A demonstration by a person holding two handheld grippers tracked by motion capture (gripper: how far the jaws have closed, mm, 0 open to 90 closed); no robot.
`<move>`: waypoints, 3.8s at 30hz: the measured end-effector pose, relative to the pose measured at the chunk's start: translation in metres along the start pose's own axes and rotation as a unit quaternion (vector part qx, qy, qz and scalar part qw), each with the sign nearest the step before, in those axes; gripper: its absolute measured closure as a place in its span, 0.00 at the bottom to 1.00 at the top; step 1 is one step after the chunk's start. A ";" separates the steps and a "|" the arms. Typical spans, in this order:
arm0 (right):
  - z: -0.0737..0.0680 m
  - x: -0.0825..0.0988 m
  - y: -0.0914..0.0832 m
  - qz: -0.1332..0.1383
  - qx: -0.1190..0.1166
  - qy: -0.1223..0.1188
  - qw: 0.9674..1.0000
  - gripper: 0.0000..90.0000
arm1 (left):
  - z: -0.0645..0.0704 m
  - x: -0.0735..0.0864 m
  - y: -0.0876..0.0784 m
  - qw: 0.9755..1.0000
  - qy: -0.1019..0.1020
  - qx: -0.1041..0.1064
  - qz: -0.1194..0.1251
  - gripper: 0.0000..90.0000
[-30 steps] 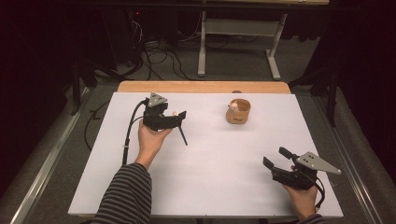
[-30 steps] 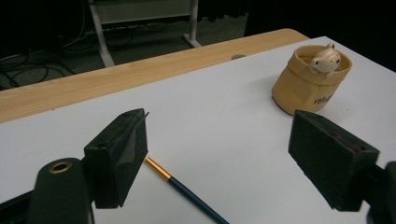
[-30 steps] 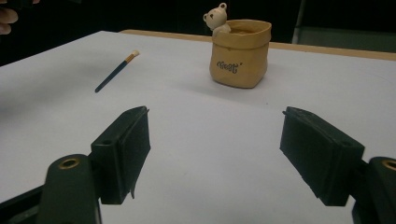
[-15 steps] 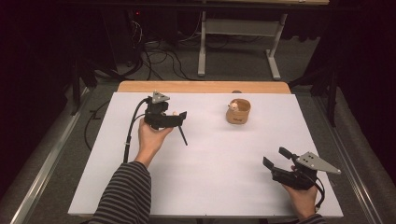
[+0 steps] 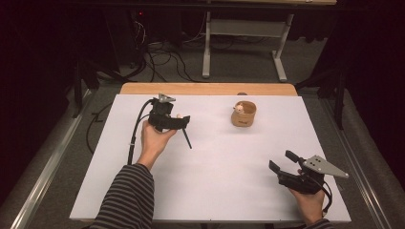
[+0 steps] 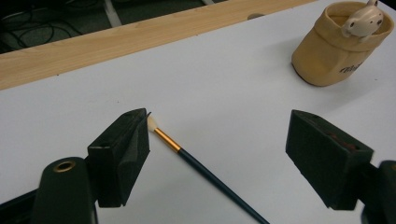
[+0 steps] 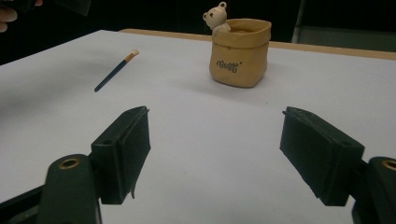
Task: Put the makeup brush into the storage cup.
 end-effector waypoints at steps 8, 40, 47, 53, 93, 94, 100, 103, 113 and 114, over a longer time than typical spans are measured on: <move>0.000 0.000 0.000 0.000 -0.002 0.000 1.000 0.29 | 0.001 -0.003 0.002 1.000 -0.002 -0.005 -0.021 0.25; 0.000 0.000 0.000 -0.001 -0.001 -0.001 1.000 0.29 | -0.004 -0.003 0.028 0.988 -0.063 -0.013 -0.143 0.24; -0.001 0.000 0.000 -0.001 -0.001 -0.001 1.000 0.29 | -0.006 0.000 0.033 0.984 -0.071 -0.018 -0.161 0.24; -0.001 0.000 0.000 0.000 -0.004 0.000 1.000 0.29 | -0.007 0.003 0.039 0.982 -0.074 -0.020 -0.174 0.26; -0.001 0.000 0.000 -0.001 -0.005 0.000 1.000 0.29 | -0.011 0.022 0.079 0.966 -0.082 -0.045 -0.242 0.37; -0.001 0.000 0.000 -0.002 -0.005 0.000 1.000 0.29 | -0.011 0.022 0.080 0.966 -0.080 -0.046 -0.242 0.38; -0.001 0.000 0.000 -0.004 -0.004 0.001 1.000 0.29 | -0.011 0.024 0.083 0.965 -0.073 -0.049 -0.247 0.41; -0.001 0.000 0.000 -0.003 -0.004 0.000 1.000 0.29 | -0.011 0.024 0.083 0.965 -0.071 -0.046 -0.246 0.44; -0.001 0.001 0.000 -0.005 -0.003 -0.001 1.000 0.30 | -0.011 0.023 0.082 0.967 -0.062 -0.044 -0.244 0.59; -0.001 0.001 0.000 -0.005 -0.003 -0.002 1.000 0.30 | -0.011 0.023 0.081 0.967 -0.063 -0.043 -0.245 0.61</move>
Point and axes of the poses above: each handheld gripper's, and its own axes: y roughly forward along the jaws, x roughly out of its underside, z roughly to its right, the point moved 3 cm from there along y, roughly forward along the jaws, and after that the axes turned 11 degrees about x, right-handed, at the moved point
